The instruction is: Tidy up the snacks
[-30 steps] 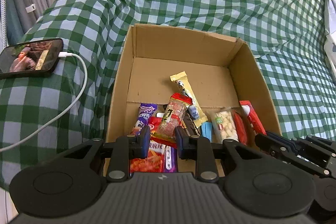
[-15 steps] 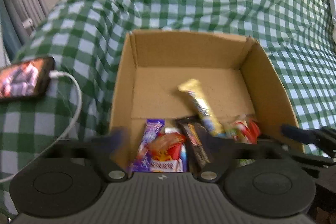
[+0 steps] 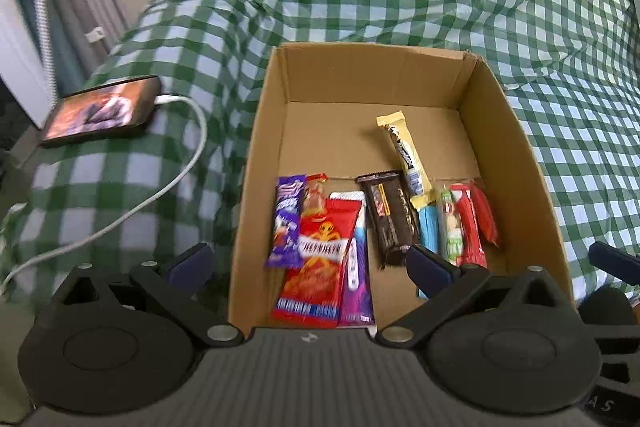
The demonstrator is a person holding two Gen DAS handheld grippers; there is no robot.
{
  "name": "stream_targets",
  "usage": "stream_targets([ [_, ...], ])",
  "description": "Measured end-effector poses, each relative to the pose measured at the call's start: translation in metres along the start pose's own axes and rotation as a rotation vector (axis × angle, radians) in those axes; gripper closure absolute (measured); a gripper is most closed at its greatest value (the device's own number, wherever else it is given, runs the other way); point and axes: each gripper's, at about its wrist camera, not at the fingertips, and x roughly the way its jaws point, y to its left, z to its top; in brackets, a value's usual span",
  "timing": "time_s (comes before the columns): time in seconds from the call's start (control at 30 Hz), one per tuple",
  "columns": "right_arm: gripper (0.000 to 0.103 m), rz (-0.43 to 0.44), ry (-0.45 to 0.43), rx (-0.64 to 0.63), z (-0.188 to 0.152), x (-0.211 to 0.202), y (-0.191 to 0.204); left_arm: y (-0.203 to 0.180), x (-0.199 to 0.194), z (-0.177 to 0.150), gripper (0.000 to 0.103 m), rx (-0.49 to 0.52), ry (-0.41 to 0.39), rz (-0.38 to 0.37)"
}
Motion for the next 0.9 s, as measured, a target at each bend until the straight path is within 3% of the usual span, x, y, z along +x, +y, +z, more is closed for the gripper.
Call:
stream_targets([
  [0.07,0.008,-0.013,-0.01,0.0,-0.005,-0.012,0.004,0.002,-0.017,-0.011,0.0,-0.03,-0.031,0.004],
  [0.17,0.008,-0.023,-0.035,-0.004,-0.012,-0.033,0.007,0.004,-0.034,-0.024,0.0,-0.079,-0.012,0.025],
  [0.53,0.001,-0.069,-0.169,-0.1,-0.045,-0.098,0.023,0.01,-0.085,-0.071,0.0,-0.113,-0.038,0.007],
  [0.9,0.001,-0.079,-0.246,-0.143,-0.062,-0.134,0.035,0.003,-0.114,-0.095,0.0,-0.046,-0.113,0.048],
])
